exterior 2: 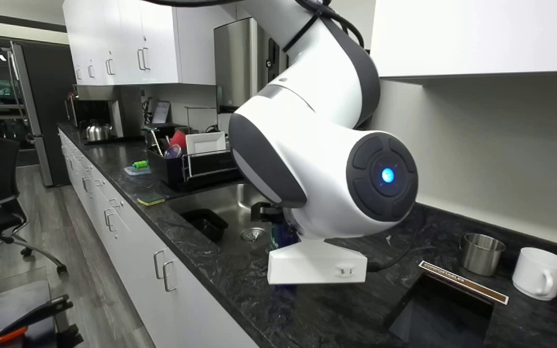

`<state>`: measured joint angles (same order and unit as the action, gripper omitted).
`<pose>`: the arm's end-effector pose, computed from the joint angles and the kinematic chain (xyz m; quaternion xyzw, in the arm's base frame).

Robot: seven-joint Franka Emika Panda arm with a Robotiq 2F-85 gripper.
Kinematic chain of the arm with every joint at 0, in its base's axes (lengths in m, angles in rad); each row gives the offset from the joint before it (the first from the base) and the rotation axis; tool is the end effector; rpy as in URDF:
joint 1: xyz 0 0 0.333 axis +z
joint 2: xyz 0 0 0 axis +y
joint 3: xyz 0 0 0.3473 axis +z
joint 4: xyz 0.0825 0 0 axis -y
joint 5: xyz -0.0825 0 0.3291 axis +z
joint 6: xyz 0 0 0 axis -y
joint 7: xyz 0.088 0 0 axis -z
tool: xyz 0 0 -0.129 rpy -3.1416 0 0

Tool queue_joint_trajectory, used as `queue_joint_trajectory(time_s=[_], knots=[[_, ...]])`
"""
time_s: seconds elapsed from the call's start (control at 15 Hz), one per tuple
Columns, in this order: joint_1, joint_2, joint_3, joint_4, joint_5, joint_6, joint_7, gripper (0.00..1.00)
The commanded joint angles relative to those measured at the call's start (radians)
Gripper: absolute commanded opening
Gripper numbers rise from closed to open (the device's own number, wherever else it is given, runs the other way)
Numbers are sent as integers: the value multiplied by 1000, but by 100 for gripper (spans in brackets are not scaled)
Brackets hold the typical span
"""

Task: Pour some of the soap in the sink

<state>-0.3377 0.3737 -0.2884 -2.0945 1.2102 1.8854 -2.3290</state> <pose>0.4800 -0.2282 0.3010 -0.7817 -0.3999 -0.4040 0.2565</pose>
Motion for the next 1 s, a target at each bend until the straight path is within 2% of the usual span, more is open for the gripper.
queue_joint_trajectory(time_s=[0.0,0.27,0.93], knots=[[-8,0,7,2,-3,1,2,100],[-8,0,7,2,-3,0,2,100],[-68,96,12,23,12,-110,-181,100]])
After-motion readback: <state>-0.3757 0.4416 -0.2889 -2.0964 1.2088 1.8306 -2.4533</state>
